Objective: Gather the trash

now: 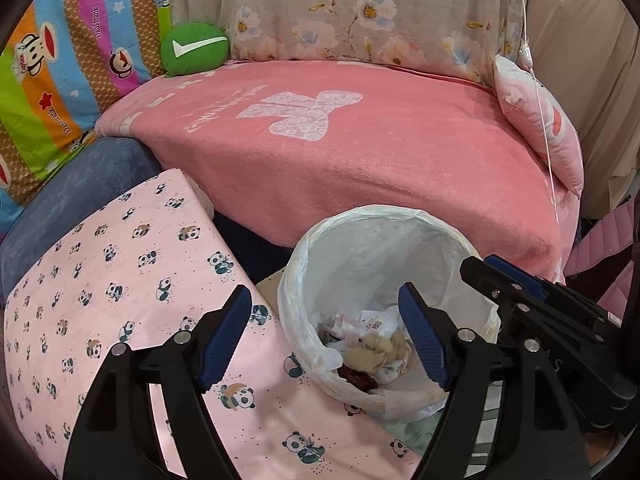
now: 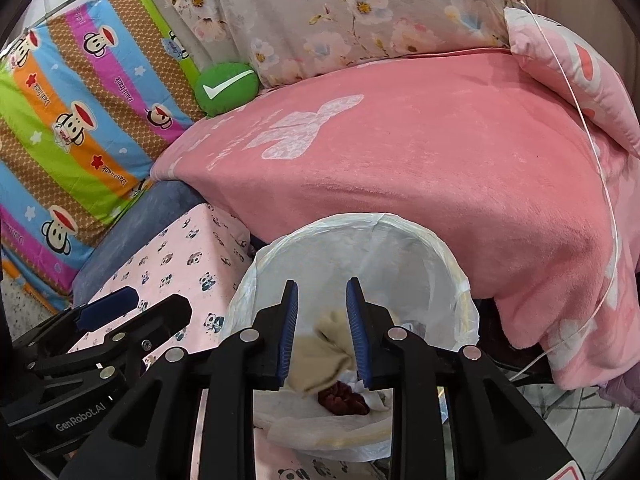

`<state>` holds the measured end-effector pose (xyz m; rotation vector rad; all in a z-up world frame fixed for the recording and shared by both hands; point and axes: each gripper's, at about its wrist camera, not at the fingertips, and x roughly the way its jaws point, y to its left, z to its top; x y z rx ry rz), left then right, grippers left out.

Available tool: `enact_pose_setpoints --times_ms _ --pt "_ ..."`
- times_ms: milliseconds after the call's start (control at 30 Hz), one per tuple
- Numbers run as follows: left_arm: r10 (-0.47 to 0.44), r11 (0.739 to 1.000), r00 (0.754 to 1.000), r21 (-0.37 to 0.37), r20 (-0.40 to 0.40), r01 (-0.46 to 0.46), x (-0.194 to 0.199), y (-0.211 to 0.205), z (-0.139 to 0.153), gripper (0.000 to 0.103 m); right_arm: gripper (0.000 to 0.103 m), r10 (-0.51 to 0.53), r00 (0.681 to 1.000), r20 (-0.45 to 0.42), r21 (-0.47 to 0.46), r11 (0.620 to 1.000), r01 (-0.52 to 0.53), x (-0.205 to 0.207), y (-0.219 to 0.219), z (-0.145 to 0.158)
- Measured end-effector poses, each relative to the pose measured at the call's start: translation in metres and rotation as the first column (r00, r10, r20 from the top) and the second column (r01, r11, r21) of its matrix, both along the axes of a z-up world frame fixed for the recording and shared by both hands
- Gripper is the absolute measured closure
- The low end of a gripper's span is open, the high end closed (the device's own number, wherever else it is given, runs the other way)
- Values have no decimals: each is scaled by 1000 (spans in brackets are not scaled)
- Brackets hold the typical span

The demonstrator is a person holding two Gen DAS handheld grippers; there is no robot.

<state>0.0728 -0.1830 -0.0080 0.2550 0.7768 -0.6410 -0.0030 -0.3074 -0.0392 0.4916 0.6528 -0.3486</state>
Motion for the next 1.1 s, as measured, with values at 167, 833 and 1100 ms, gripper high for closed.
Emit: enact_pose_setpoints --times_ms 167,833,1100 --pt "35 999 999 1 1 -35 0 11 -2 31 75 6 1000 -14 -18 1000 -7 3 7 3" --pt "107 990 990 80 91 -115 -26 33 -1 11 23 -66 988 -138 -135 990 47 -34 34 11" --pt "153 984 987 89 52 -157 -25 46 -12 10 17 -87 980 -178 -172 984 56 -45 30 13"
